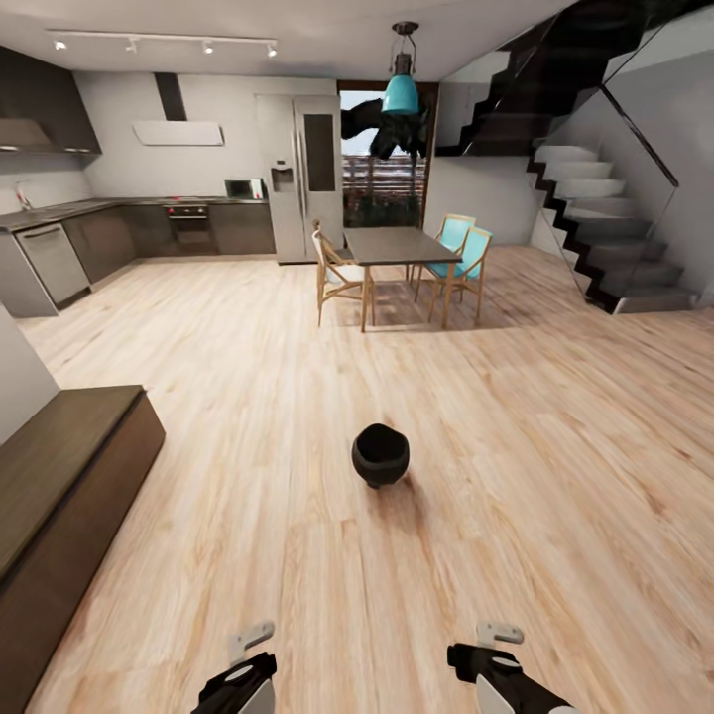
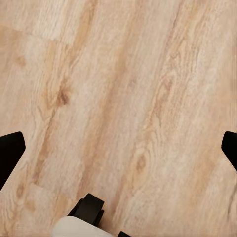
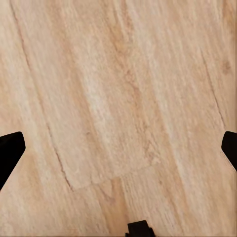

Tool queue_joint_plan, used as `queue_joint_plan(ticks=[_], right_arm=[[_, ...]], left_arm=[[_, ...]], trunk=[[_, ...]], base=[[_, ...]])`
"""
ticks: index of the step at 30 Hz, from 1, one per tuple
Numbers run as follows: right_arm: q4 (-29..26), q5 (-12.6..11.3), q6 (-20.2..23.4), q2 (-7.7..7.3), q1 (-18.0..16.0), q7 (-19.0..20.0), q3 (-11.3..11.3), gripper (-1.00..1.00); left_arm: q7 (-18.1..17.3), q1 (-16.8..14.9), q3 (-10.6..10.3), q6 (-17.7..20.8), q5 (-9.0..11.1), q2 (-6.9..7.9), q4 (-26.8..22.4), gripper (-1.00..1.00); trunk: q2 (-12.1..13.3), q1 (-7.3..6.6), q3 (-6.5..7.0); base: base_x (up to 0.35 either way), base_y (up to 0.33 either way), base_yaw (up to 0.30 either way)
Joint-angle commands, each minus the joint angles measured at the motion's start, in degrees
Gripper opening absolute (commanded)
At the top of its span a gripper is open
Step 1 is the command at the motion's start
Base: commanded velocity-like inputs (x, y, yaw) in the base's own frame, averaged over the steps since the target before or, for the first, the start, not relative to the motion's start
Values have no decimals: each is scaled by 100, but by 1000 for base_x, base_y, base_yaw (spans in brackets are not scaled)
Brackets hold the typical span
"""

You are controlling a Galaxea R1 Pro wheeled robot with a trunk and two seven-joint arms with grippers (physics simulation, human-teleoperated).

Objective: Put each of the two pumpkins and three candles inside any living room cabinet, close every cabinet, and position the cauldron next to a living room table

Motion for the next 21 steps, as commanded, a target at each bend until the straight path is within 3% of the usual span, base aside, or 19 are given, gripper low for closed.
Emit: queue_joint_plan(ticks=[1,21], right_arm=[[4,-28,8,-1,15,-31,50,100],[25,-18,8,-1,93,-31,78,100]], left_arm=[[33,-3,-49,-11,55,2,-2,100],[33,-3,-49,-11,55,2,-2,100]], trunk=[[-2,3,-5],[-2,3,-6]], base=[[344,-34,-14],[344,-42,-1]])
